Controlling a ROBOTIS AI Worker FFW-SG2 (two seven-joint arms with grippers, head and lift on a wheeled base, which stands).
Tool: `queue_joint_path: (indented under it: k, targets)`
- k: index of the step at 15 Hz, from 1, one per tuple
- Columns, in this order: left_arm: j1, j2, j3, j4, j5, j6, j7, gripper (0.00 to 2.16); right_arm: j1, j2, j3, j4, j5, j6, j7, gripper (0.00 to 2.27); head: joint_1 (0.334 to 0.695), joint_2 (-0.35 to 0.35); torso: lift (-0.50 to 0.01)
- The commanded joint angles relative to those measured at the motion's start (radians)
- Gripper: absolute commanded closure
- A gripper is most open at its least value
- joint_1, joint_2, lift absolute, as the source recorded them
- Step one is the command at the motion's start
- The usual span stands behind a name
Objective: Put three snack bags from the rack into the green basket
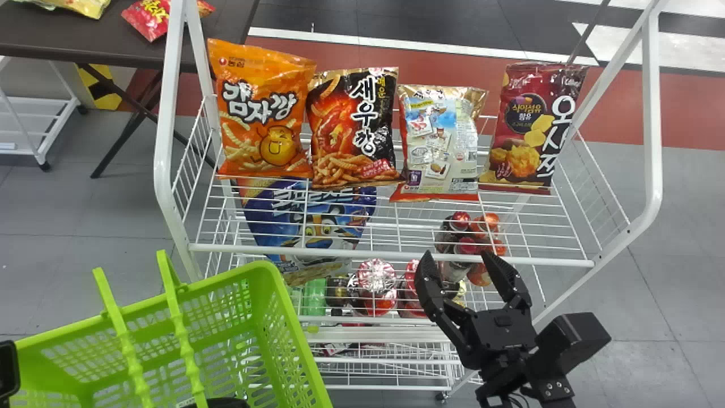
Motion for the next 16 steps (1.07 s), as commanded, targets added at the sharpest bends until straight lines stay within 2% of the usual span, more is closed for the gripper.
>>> queue_joint_path:
  k: [1, 9, 12, 15, 16]
  targets:
    - [-0.004, 0.002, -0.001, 0.003, -0.001, 0.000, -0.001, 2.15, -0.005, 0.000, 0.001, 0.000, -0.001, 0.009, 0.001, 0.08, 0.695, -0.132, 0.000]
    - [-0.009, -0.001, -0.005, 0.015, -0.001, 0.000, -0.003, 2.15, -0.053, 0.000, 0.033, 0.012, 0.000, 0.052, 0.000, 0.09, 0.695, -0.109, 0.000]
    - [-0.010, 0.000, -0.016, 0.014, -0.004, 0.000, -0.001, 2.15, -0.118, 0.000, 0.087, 0.020, 0.020, 0.089, -0.025, 0.09, 0.695, -0.090, 0.000]
    - [-0.012, 0.002, -0.024, 0.012, -0.009, 0.000, 0.000, 2.15, -0.238, 0.000, 0.170, 0.058, 0.057, 0.184, -0.059, 0.09, 0.695, -0.041, 0.000]
    - [-0.012, 0.003, -0.024, 0.012, -0.009, 0.000, 0.000, 2.15, -0.287, 0.000, 0.203, 0.078, 0.066, 0.224, -0.082, 0.09, 0.695, -0.003, 0.000]
